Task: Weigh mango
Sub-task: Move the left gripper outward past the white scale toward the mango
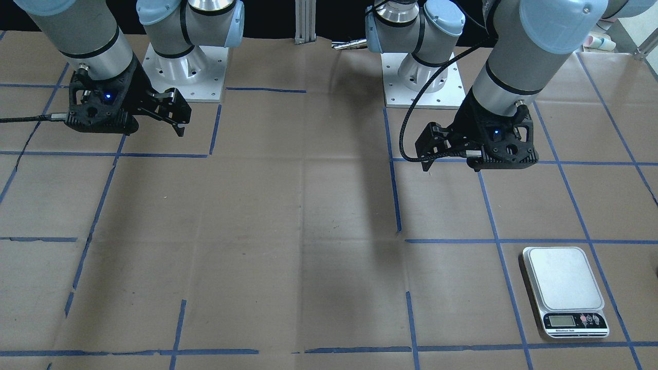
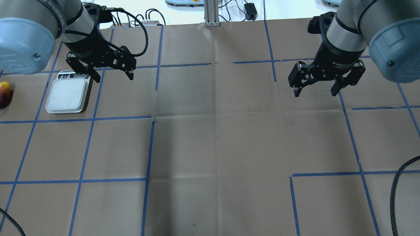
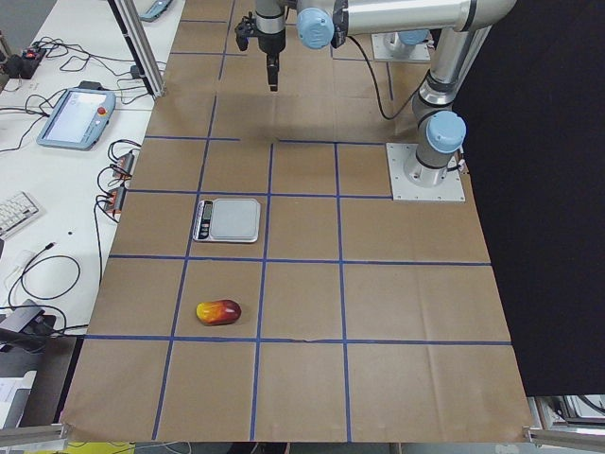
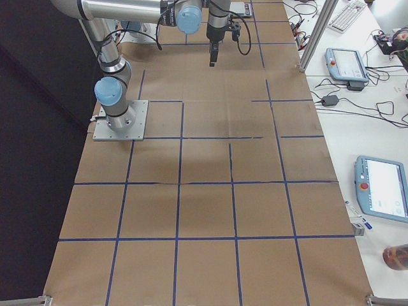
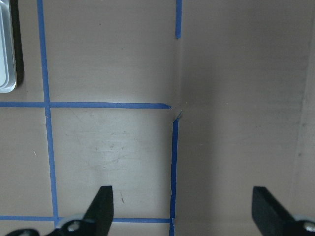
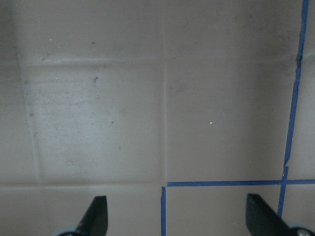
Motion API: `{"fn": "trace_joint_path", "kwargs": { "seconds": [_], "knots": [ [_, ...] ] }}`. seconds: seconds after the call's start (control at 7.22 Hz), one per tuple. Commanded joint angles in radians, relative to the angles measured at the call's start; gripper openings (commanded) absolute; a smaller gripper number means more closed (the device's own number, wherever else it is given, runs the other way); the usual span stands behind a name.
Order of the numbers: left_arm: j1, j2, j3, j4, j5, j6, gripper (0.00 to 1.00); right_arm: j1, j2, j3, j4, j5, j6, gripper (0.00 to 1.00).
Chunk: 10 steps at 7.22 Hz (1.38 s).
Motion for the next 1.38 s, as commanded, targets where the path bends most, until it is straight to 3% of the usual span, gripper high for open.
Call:
{"fn": "trace_joint_path", "kwargs": {
  "seconds": [0.0,0.42,0.55,0.83,1.25],
  "knots": [
    [0.003,0.000,0.000,0.001,0.000,0.001,1.00,0.000,0.000,0.000,0.000,0.000,0.000,1.00],
    [0.029,0.002,0.000,0.003,0.002,0.077,1.00,0.000,0.000,0.000,0.000,0.000,0.000,1.00],
    [0.093,-0.001,0.000,0.012,0.002,0.163,1.00,0.000,0.000,0.000,0.000,0.000,0.000,1.00],
    [0.391,-0.067,0.018,0.050,-0.001,0.436,1.00,0.000,0.000,0.000,0.000,0.000,0.000,1.00],
    [0.595,-0.330,0.223,0.107,0.058,0.503,1.00,0.000,0.000,0.000,0.000,0.000,0.000,1.00]
  ]
}}
